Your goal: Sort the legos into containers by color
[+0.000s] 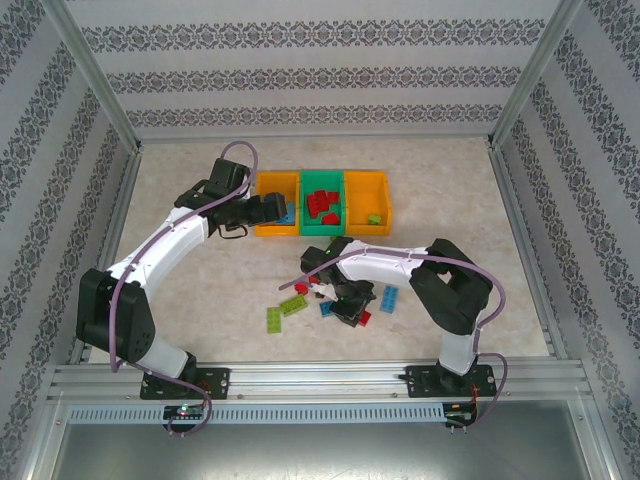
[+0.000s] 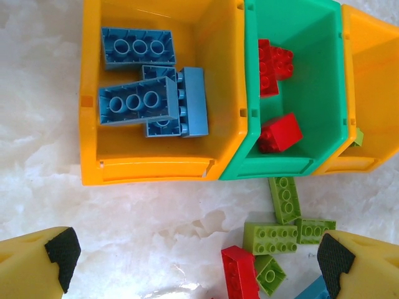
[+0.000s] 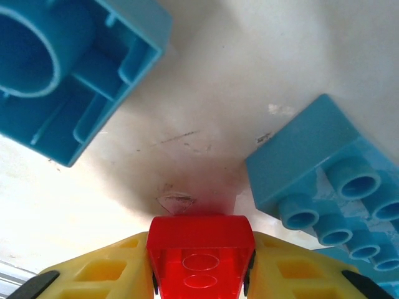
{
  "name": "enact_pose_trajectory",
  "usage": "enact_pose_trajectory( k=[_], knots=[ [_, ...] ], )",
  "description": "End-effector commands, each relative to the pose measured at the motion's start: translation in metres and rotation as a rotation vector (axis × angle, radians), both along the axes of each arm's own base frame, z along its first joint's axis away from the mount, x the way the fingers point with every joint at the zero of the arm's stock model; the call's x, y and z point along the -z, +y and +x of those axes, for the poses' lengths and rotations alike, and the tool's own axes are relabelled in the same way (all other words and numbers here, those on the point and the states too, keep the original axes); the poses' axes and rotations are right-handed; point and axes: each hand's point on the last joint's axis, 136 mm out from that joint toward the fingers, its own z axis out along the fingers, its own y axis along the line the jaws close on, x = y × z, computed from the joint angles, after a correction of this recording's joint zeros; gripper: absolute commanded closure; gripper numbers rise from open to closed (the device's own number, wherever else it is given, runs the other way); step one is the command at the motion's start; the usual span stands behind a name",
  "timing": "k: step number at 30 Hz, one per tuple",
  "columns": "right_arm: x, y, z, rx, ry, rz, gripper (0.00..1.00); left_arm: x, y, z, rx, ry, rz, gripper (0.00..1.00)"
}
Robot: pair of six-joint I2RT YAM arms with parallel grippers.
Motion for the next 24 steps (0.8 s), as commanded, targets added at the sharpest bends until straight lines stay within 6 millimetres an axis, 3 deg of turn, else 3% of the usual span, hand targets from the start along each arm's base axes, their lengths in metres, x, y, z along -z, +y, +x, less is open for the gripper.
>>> enact_pose_trajectory(
  k=[1, 10, 13, 20, 24],
  knots=[
    [-0.011, 0.002, 0.003, -0.001, -0.038, 0.025, 0.65, -0.010, 0.004, 0.001, -0.021, -0.031, -0.024, 0.01],
    [-0.047, 0.026, 0.014, 0.024, -0.100, 0.168, 0.66, -0.008, 0.005, 0.001, -0.026, -0.028, -0.023, 0.01],
    [-0.057, 0.037, 0.026, 0.045, -0.125, 0.232, 0.66, -0.009, 0.006, 0.001, -0.030, -0.028, -0.023, 0.01],
    [-0.081, 0.068, 0.085, 0.175, -0.225, 0.394, 0.66, -0.006, 0.008, 0.000, -0.036, -0.021, -0.019, 0.01],
    [-0.091, 0.078, 0.130, 0.278, -0.283, 0.449, 0.66, -0.001, 0.011, -0.003, -0.038, -0.010, 0.002, 0.00]
  ],
)
